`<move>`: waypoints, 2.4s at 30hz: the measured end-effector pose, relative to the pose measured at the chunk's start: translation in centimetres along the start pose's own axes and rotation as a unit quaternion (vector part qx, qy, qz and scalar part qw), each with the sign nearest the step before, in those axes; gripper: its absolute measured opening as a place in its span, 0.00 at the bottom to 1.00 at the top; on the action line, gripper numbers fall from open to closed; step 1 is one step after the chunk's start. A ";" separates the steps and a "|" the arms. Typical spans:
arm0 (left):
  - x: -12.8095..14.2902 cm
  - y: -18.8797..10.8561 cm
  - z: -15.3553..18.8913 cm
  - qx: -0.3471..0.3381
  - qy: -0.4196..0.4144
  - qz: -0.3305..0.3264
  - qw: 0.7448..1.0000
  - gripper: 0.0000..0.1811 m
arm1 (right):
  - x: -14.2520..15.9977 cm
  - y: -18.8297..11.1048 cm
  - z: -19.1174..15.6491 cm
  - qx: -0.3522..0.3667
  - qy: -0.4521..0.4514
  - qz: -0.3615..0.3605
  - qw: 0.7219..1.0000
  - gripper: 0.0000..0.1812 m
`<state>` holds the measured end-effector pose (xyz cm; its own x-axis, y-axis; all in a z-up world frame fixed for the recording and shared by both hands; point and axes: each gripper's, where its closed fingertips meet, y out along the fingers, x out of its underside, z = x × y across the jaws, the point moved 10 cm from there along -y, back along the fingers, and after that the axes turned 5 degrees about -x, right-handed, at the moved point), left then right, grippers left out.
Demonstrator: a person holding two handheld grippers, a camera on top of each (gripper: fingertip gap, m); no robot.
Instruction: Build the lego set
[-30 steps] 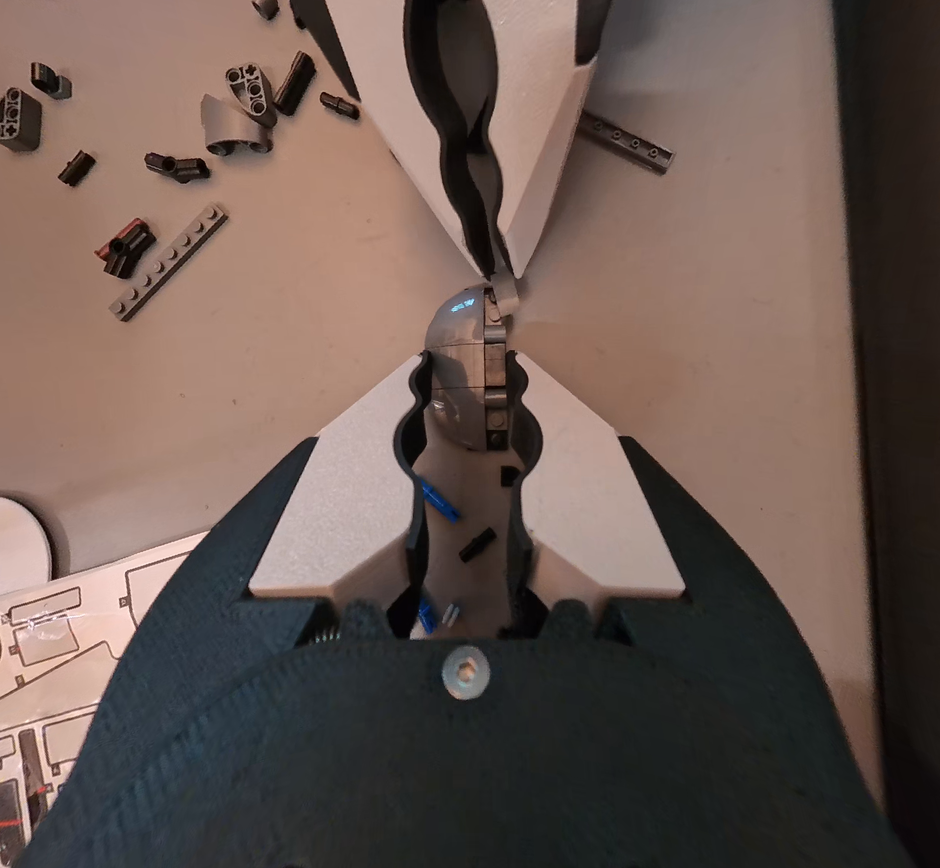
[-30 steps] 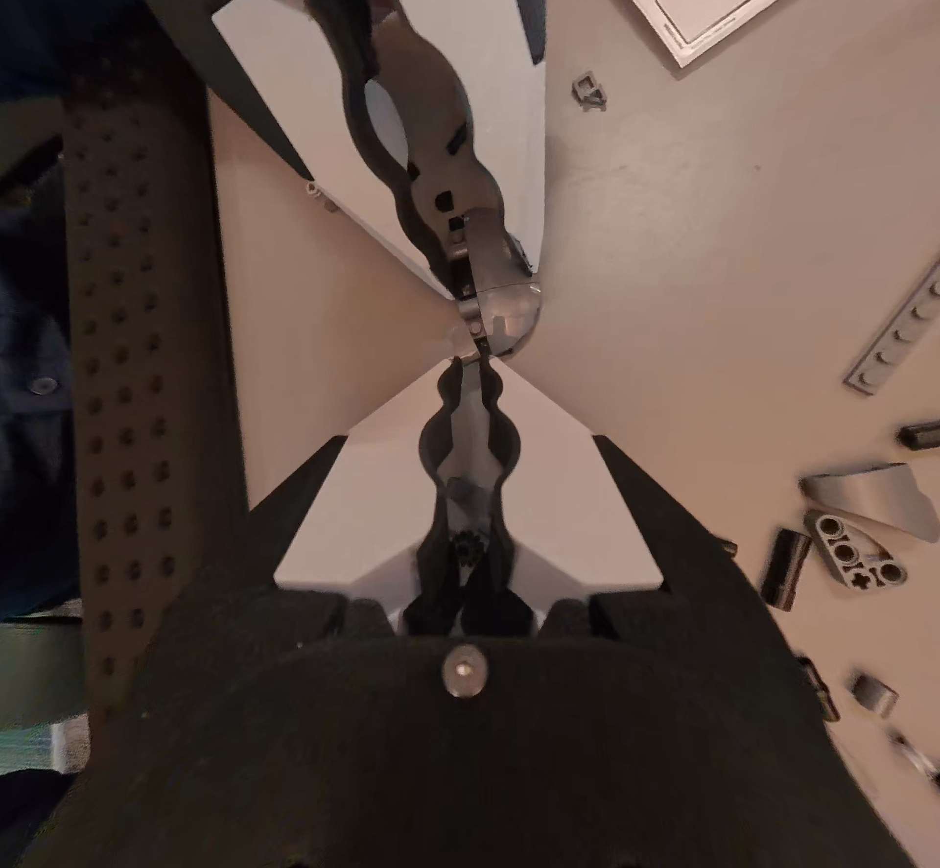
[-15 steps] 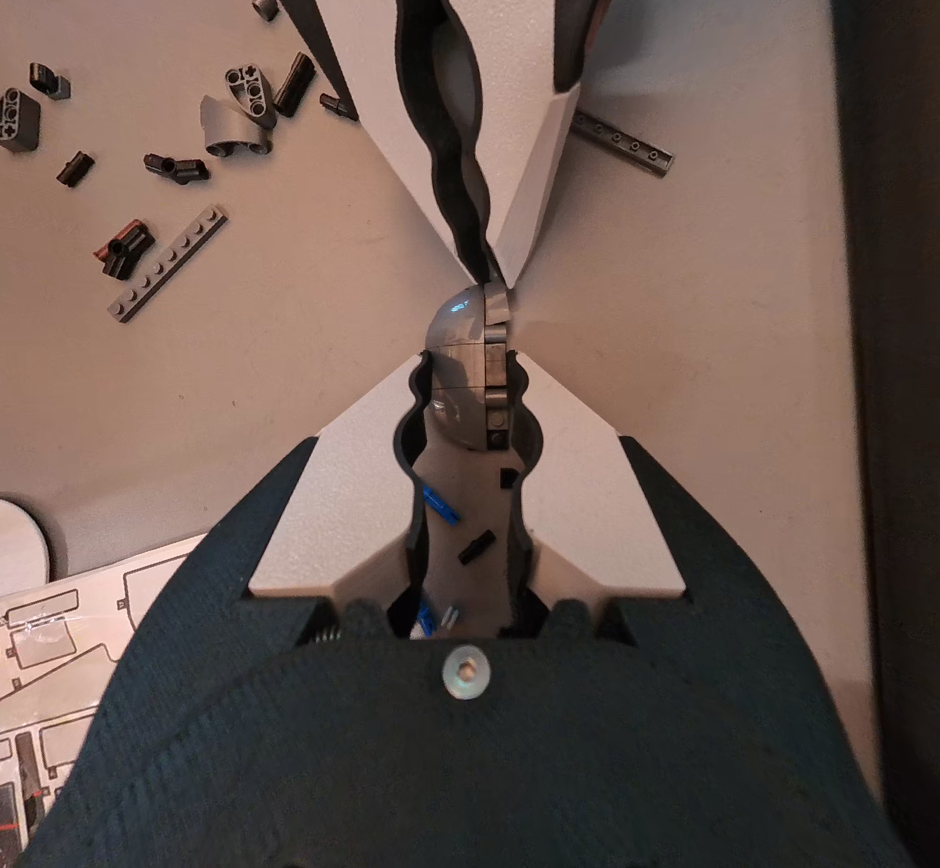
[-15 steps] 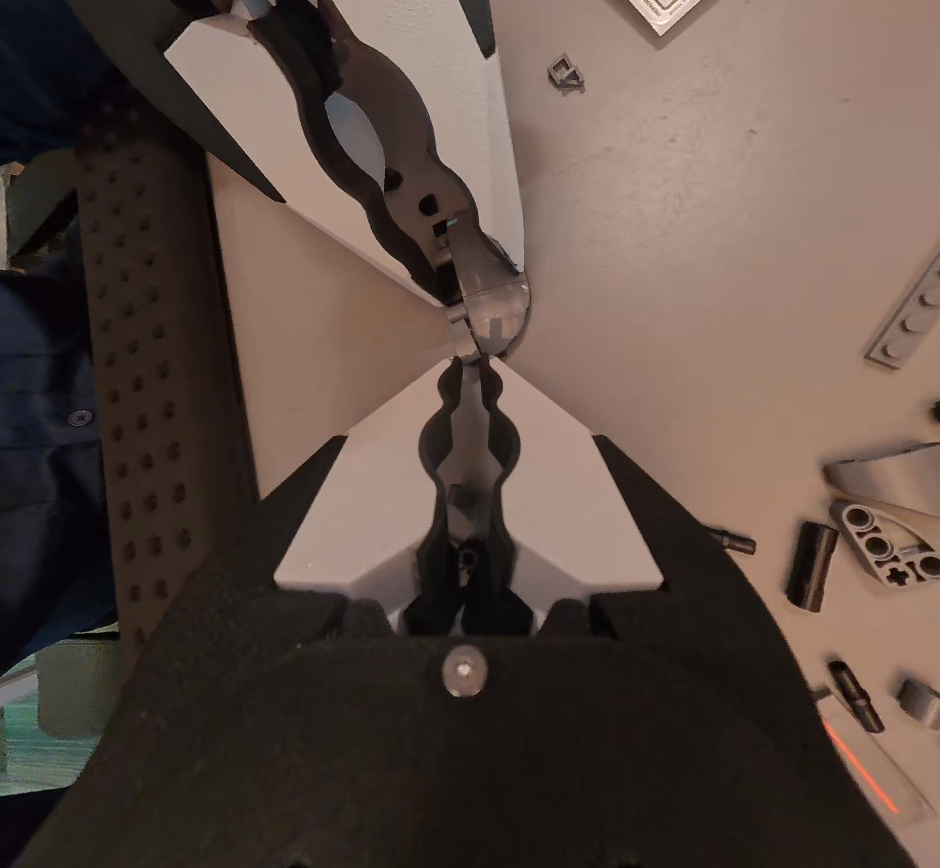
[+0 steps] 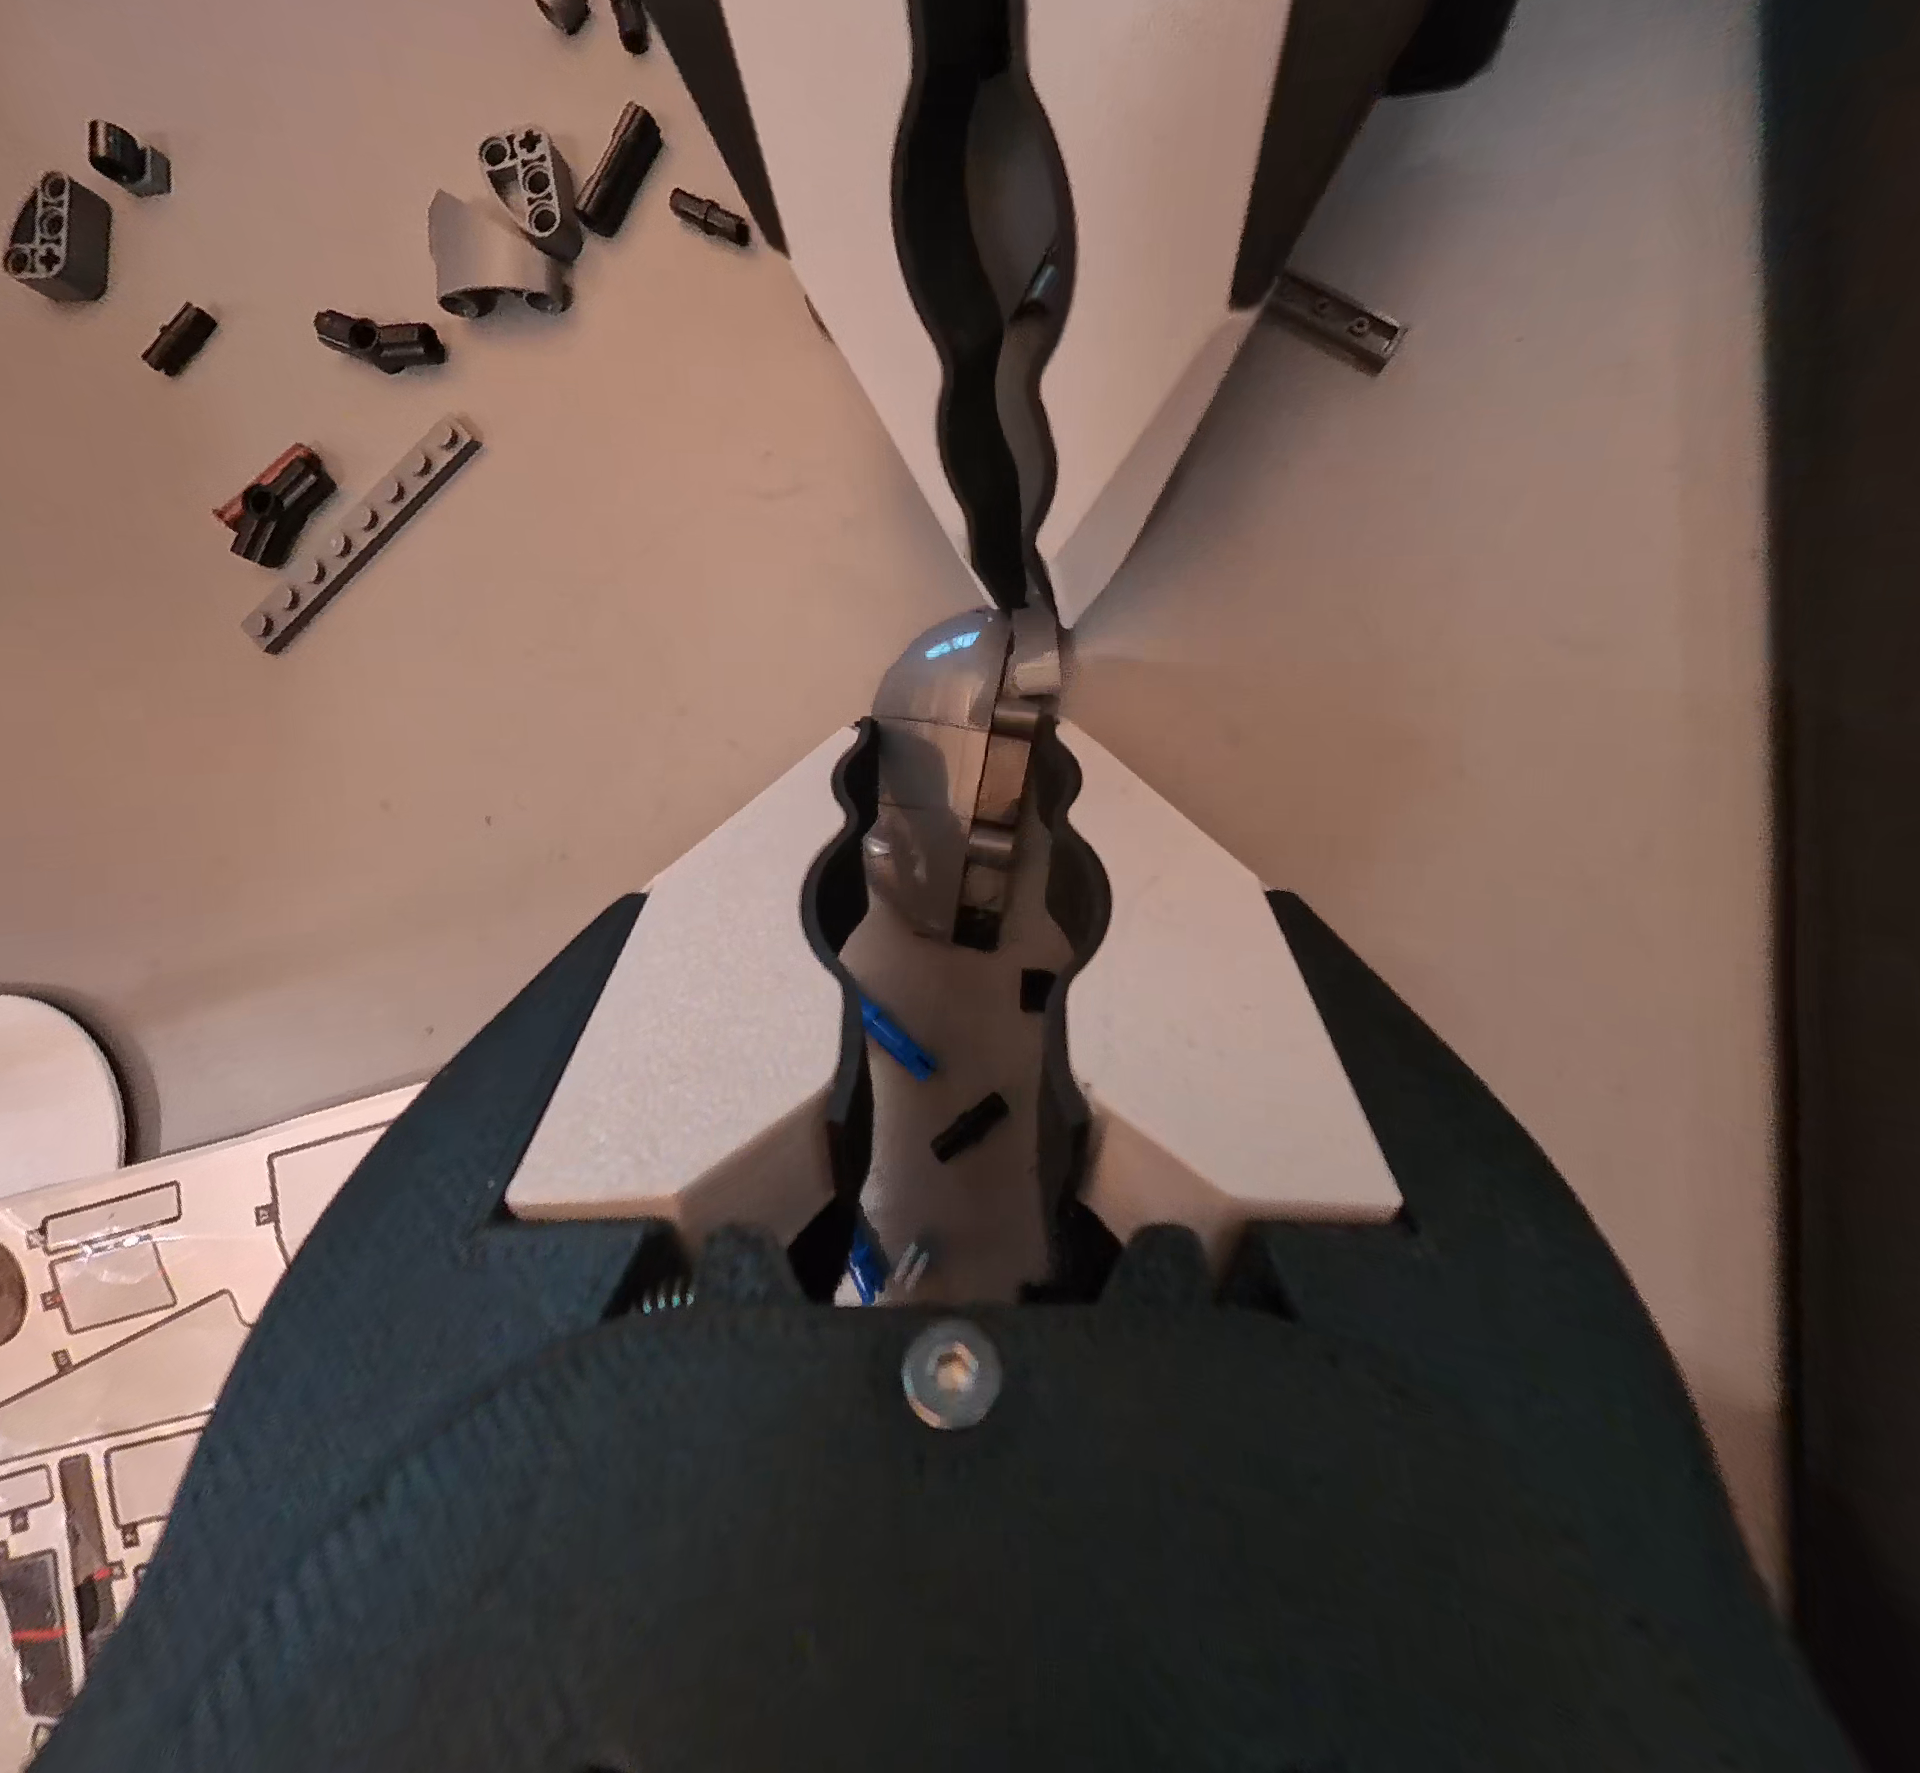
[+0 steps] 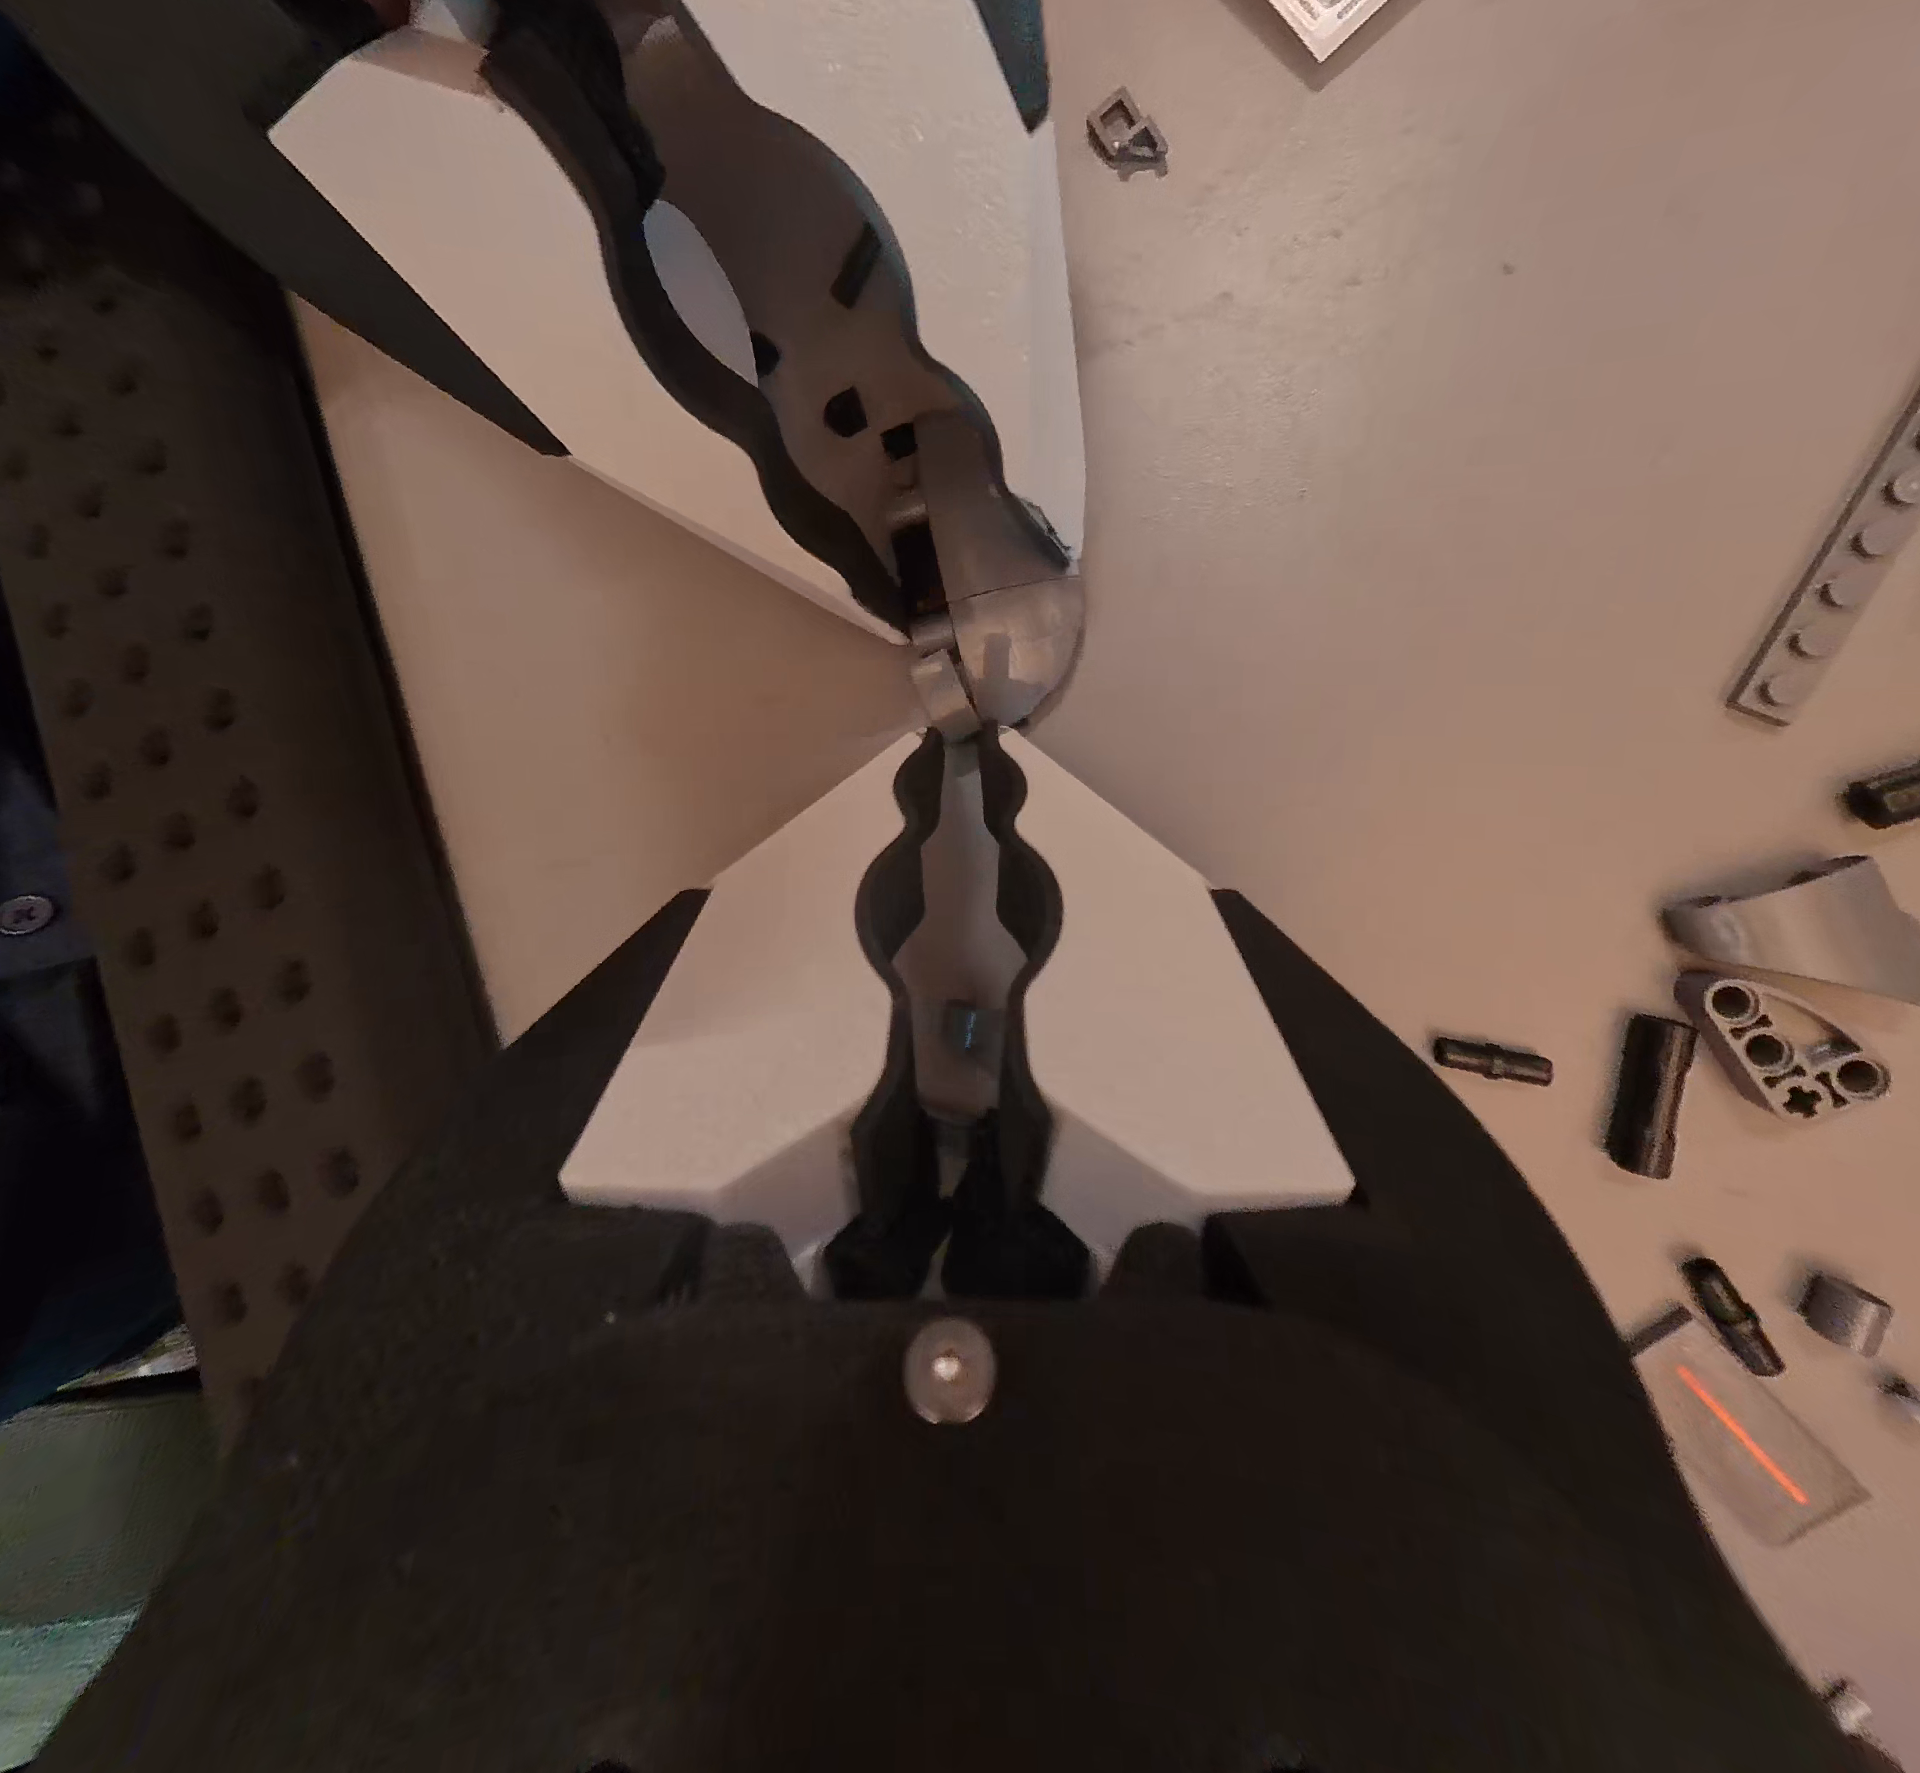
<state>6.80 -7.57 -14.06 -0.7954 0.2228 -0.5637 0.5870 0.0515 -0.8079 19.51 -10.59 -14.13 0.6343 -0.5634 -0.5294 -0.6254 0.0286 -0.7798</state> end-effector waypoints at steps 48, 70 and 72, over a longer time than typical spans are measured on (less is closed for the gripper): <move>-0.4 0.7 -0.7 -0.040 -0.045 -0.002 0.998 0.17 | 0.2 1.1 -2.3 -0.004 -0.067 -0.031 0.997 0.04; 0.9 -1.3 -2.2 -0.083 -0.053 -0.009 0.995 0.13 | -2.5 4.5 -5.5 -0.019 -0.214 -0.030 0.976 0.10; 0.8 -1.5 -2.2 -0.085 -0.053 -0.004 0.995 0.12 | -2.7 4.6 -5.3 -0.022 -0.201 -0.032 0.979 0.05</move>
<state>5.60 -5.30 -12.96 -0.8068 0.1187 -0.5787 0.5897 0.2192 -0.7773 12.52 -13.36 -14.50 0.7956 -0.1913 -0.5749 -0.5911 -0.0369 -0.8058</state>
